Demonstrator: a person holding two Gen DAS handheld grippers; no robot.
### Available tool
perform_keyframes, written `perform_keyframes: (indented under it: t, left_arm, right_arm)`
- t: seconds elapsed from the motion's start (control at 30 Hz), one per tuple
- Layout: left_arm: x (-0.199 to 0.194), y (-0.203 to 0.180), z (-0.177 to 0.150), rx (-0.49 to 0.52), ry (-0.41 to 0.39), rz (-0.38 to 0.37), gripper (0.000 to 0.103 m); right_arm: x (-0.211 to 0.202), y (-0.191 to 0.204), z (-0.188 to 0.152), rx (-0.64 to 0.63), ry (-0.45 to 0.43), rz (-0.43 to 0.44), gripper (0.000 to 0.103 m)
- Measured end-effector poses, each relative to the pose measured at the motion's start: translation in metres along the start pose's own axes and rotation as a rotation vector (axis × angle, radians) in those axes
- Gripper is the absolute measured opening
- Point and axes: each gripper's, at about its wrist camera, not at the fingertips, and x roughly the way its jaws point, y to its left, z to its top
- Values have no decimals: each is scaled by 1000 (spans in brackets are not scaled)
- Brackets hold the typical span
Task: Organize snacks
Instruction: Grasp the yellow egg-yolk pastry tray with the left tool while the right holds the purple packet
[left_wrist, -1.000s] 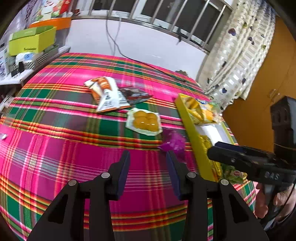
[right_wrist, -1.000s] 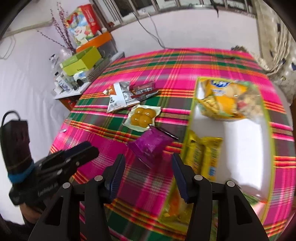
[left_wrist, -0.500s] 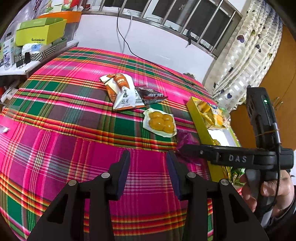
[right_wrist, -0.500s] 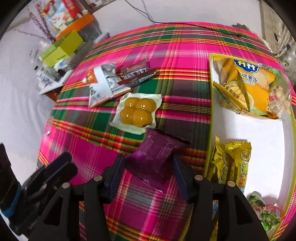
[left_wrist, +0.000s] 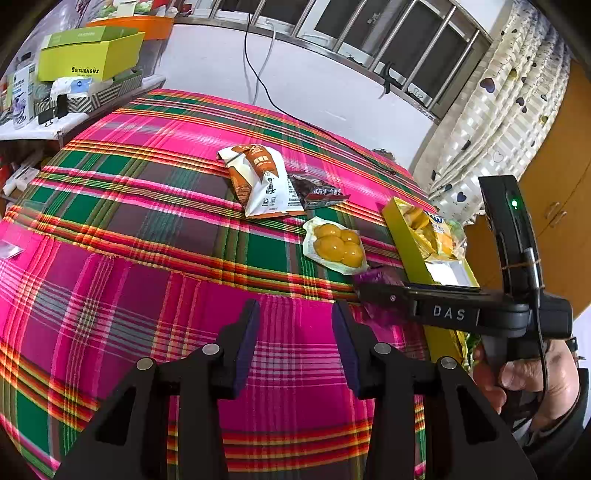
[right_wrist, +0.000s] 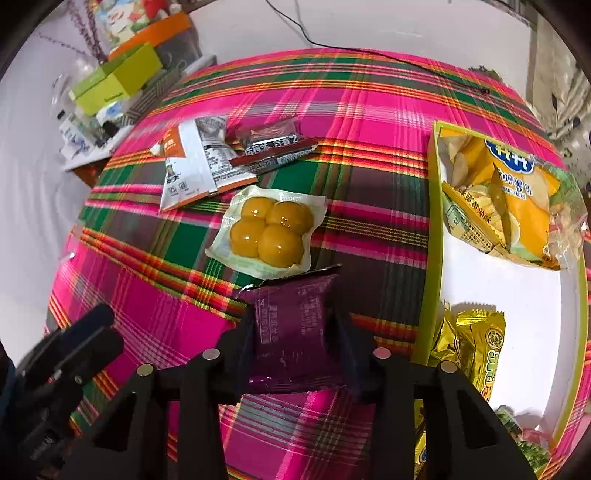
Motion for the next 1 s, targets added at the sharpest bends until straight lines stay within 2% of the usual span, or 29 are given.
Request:
perform_keyframes:
  t: [0.1,0.5,0.7,0.77,1.0]
  left_arm:
    - [0,0,0,2,3,1,42]
    - [-1,-13,7,48,5,22,42]
    - [11,-28,17,88,25,-5,42]
    - [17,-33,21,99,28,-14,51]
    - [46,-47,39,143,42,-23,57]
  right_arm:
    - [-6,2,-2,-21,-28,-2,32]
    - [-48,1,-13,-36,-144,67,31]
    - [-78,-11,-18,-15,-212,86,31]
    - [-86,-16,-21,-5,-233,91,31]
    - [-99,-31,-25,22,-265,102,31]
